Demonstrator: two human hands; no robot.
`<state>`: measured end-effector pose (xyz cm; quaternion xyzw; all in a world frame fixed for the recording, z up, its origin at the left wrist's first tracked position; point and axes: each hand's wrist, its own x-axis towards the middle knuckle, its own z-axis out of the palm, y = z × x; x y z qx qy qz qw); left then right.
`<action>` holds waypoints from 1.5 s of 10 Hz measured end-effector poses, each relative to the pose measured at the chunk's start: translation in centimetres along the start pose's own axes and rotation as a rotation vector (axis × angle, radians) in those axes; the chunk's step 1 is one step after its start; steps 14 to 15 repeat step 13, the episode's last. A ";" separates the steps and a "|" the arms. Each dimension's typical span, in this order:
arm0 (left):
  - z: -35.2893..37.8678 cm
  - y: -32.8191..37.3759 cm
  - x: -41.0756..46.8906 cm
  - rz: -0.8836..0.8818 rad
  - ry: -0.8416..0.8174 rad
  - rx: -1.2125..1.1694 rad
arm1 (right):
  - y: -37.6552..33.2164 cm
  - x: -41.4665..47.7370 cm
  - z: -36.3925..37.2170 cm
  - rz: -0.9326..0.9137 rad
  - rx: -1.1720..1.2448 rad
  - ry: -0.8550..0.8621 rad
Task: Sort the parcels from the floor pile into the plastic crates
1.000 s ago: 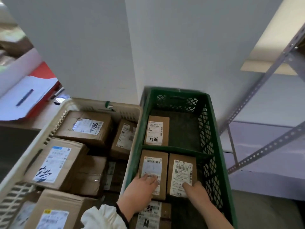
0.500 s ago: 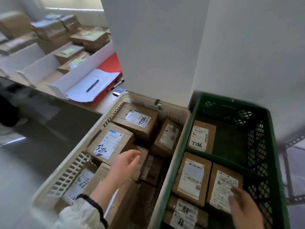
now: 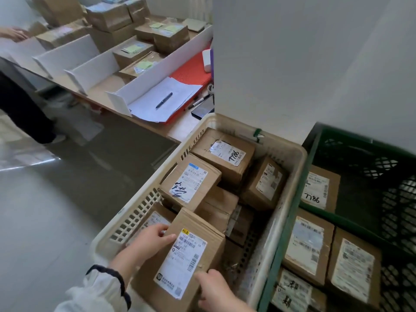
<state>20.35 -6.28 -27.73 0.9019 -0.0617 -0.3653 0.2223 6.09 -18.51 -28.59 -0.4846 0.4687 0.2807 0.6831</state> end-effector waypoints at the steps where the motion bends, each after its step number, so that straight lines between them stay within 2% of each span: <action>1: -0.9 -0.8 0.4 -0.001 -0.003 -0.034 | -0.1 0.8 1.6 0.012 -0.007 0.009; 3: -0.7 -2.9 0.9 0.005 -0.017 -0.180 | -0.5 0.5 1.6 0.014 0.024 -0.012; 5: -0.8 -3.3 1.2 0.007 -0.016 -0.197 | -1.1 -0.9 0.8 0.041 -0.120 -0.002; 6: -1.3 -2.3 0.6 0.108 0.135 -0.051 | -1.3 -1.2 -1.0 -0.075 -0.224 0.122; 7: -1.4 -0.5 -0.2 0.335 0.217 0.286 | -2.4 -1.5 -1.5 -0.367 -0.505 0.246; 8: -0.4 0.6 -0.6 0.465 0.057 0.601 | -3.0 -1.1 -1.0 -0.548 -0.984 0.267; 9: 0.3 0.6 -0.4 0.435 -0.020 0.687 | -2.9 0.0 -0.2 -0.521 -1.278 0.219; 11: 0.7 0.1 0.1 0.427 -0.020 0.681 | -2.3 0.9 0.7 -0.438 -1.340 0.247; 12: 0.8 -0.2 -0.1 0.416 -0.030 0.650 | -2.7 0.4 0.2 -0.447 -1.345 0.242; 13: 0.5 -0.2 -1.1 0.421 -0.027 0.579 | -3.4 -1.0 -0.3 -0.511 -1.243 0.232; 15: 0.5 -0.2 -1.1 0.421 -0.027 0.579 | -3.4 -1.0 -0.3 -0.511 -1.243 0.232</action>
